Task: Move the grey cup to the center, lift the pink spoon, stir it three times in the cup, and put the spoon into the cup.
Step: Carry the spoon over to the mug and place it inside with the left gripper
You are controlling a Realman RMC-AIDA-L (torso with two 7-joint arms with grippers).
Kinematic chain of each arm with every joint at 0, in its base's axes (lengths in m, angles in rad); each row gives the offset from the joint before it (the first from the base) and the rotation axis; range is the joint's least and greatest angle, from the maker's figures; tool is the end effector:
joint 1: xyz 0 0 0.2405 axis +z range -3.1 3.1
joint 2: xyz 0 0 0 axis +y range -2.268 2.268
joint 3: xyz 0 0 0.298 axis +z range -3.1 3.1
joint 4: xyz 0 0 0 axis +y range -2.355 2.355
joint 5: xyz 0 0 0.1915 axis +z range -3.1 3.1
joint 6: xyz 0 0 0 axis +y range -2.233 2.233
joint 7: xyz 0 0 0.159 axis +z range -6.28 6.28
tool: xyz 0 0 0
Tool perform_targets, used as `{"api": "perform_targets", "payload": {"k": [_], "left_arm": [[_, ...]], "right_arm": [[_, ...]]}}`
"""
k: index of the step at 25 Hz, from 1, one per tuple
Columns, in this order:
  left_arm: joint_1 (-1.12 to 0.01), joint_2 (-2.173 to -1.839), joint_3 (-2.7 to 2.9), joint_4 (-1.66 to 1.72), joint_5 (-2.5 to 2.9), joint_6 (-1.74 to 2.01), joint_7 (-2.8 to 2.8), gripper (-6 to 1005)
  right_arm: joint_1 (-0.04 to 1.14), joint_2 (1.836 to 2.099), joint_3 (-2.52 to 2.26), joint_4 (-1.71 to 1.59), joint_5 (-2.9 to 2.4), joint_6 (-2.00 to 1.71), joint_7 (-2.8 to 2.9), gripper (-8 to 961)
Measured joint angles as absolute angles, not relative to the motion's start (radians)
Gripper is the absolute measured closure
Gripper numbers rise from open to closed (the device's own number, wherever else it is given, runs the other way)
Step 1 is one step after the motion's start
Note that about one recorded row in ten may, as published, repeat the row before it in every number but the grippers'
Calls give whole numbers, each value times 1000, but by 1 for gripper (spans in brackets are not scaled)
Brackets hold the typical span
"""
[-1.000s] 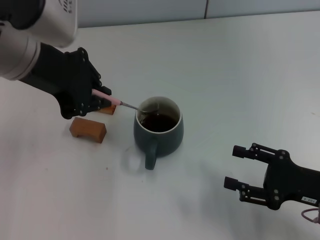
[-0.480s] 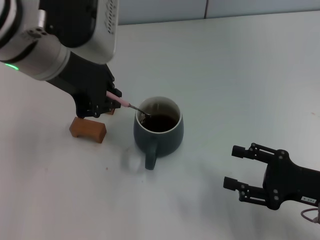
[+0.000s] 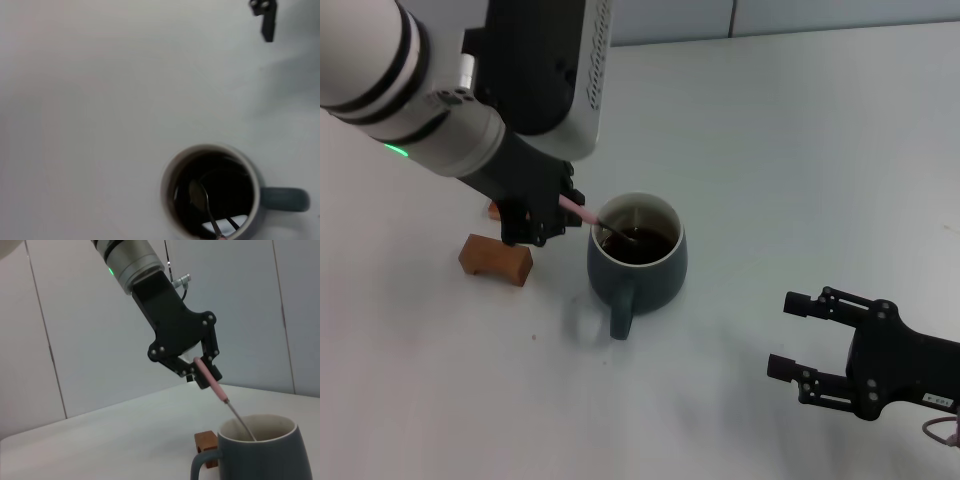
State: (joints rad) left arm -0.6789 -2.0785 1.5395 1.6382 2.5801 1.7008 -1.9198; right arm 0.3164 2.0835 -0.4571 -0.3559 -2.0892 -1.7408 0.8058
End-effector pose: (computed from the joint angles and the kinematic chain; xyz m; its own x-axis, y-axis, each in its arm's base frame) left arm -0.1415 0.3480 -0.0319 0.8446 -0.2540 -0.4714 -0.3441 -0.9319 -0.1143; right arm 0.3266 0.2283 -0.0590 0.7379 -0.1874 -0.6484 -0.3901 -0.9024 -0.1831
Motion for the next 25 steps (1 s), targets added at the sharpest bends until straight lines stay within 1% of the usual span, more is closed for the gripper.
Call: {"api": "perform_targets", "payload": {"k": [11,25], "left_arm": [[-650,-2075,1551,1668,2600,1732,-1924,873],[-645,-2078,1589,1663,2566,1640,-1941,873]], "right_arm": [[318,2083,-457,-356,-2089,-1742,807,191],[329,2084,-469,-351,-2090,-1738,808,193]]}}
